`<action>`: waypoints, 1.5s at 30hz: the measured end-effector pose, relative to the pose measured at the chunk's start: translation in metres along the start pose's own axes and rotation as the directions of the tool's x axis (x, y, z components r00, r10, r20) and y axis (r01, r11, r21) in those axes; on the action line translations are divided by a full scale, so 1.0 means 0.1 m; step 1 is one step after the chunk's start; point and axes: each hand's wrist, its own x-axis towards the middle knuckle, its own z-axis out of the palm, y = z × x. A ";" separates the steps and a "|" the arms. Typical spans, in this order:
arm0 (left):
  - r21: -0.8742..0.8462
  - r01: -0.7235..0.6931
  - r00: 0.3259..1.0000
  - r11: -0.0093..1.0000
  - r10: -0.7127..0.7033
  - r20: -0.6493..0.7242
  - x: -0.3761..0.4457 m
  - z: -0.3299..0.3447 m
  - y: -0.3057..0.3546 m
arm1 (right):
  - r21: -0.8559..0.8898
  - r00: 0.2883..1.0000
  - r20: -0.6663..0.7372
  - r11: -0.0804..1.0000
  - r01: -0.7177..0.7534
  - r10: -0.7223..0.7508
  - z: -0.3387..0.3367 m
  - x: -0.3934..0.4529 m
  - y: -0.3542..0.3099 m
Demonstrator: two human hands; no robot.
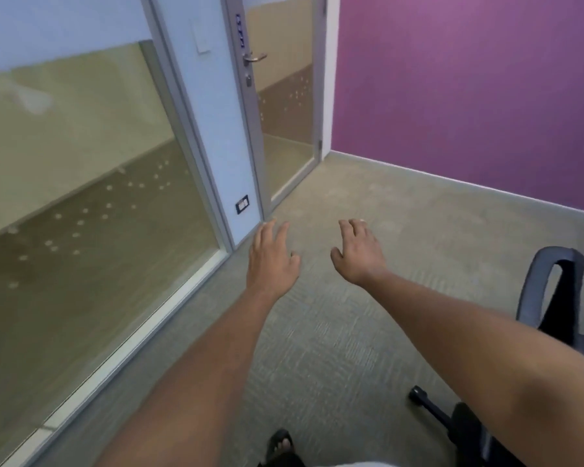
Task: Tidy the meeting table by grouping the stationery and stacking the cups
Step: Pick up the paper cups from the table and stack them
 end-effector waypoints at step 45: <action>-0.480 -0.712 0.449 0.513 0.857 0.251 6.00 4.10 4.80 | 0.211 0.391 -0.368 0.485 -0.849 0.844 -1.47 3.53 5.57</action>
